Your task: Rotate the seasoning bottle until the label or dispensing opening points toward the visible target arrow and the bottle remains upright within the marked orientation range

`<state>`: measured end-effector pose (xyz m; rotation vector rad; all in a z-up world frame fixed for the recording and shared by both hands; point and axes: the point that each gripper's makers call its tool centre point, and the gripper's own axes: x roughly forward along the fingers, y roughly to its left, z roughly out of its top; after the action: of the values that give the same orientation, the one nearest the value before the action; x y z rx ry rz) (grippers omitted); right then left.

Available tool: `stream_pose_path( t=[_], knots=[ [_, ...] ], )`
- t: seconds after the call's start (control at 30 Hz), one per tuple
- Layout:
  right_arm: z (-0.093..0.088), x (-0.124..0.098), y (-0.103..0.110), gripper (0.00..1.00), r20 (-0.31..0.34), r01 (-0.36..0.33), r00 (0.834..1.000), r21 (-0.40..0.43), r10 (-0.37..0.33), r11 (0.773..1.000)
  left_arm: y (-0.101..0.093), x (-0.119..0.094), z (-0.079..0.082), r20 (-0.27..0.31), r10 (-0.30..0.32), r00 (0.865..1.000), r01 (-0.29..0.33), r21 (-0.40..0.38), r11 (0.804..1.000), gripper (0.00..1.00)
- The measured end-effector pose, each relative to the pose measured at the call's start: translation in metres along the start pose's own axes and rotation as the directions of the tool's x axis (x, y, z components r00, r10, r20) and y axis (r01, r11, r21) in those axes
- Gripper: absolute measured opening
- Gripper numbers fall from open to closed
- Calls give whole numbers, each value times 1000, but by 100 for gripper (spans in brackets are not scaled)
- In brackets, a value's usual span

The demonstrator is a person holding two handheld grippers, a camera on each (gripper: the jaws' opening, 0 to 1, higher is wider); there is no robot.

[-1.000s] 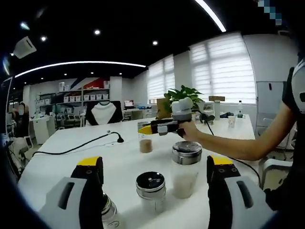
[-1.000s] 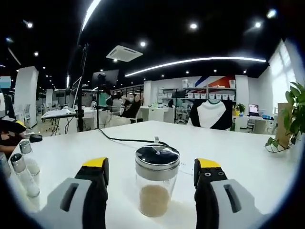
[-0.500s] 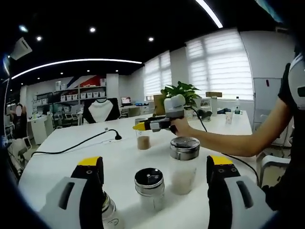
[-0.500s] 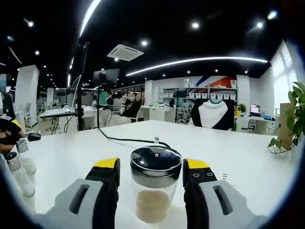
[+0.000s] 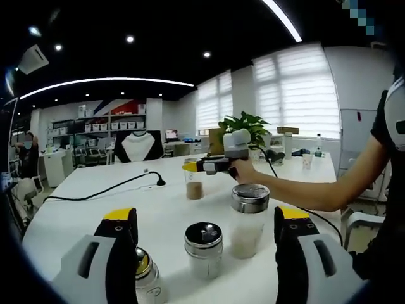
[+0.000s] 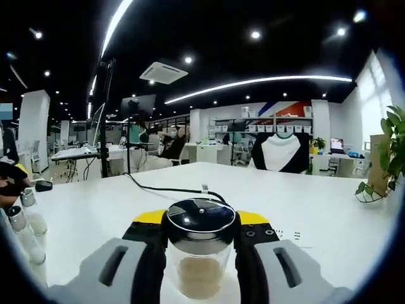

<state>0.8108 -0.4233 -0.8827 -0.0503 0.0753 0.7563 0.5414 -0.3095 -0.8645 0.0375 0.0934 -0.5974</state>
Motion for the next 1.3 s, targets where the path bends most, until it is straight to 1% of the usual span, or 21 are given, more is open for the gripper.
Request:
stream_pose_path(
  t=[0.1, 0.17, 0.23, 0.27, 0.33, 0.4, 0.5, 0.6, 0.83, 0.93, 0.97, 1.13, 1.3],
  knots=[
    [1, -1, 3, 38, -1, -20, 1000, -25, 20, 999, 0, -1, -1, -3, 1, 1000, -1, 1, 1000, 95],
    [2, -3, 5, 37, -10, -24, 1000, -78, 23, 997, 0, -2, -1, -2, 3, 1000, -3, -1, 1000, 94],
    [4, -7, 7, 37, -8, -22, 1000, -96, 21, 995, 0, -2, 0, -1, 7, 1000, -7, -3, 1000, 94],
    [6, -9, 8, 37, -2, -29, 1000, -84, 29, 996, 0, -2, 0, 0, 7, 1000, -7, -5, 1000, 94],
    [12, -13, 9, 37, 33, -52, 998, -17, 53, 998, 0, -2, 0, 1, 7, 1000, -7, -7, 1000, 94],
    [16, -18, 7, 37, 51, -55, 997, 1, 55, 998, -1, -2, 0, -1, 6, 1000, -6, -8, 1000, 94],
    [20, -26, 8, 37, 52, -57, 997, -9, 57, 998, -5, -1, 0, -1, 1, 1000, -1, -3, 1000, 94],
    [21, -36, 7, 37, 42, -45, 998, -42, 47, 998, -9, -1, 2, 4, -6, 1000, 6, 0, 1000, 94],
    [17, -65, 10, 37, 36, -52, 998, -33, 53, 998, -21, 1, 2, 11, -28, 1000, 28, -1, 1000, 94],
    [16, -74, 11, 37, 38, -51, 998, -27, 52, 998, -26, 2, 2, 9, -41, 999, 41, 6, 999, 94],
    [15, -80, 13, 37, 40, -50, 998, -30, 51, 998, -29, 2, 2, 9, -48, 999, 48, 8, 999, 94],
    [12, -97, 20, 37, 36, -56, 998, -33, 57, 998, -38, 2, 3, 12, -71, 997, 71, 19, 997, 93],
    [9, -114, 28, 37, 39, -66, 997, -28, 67, 997, -49, 2, 1, 8, -91, 996, 91, 24, 996, 93]
  ],
)
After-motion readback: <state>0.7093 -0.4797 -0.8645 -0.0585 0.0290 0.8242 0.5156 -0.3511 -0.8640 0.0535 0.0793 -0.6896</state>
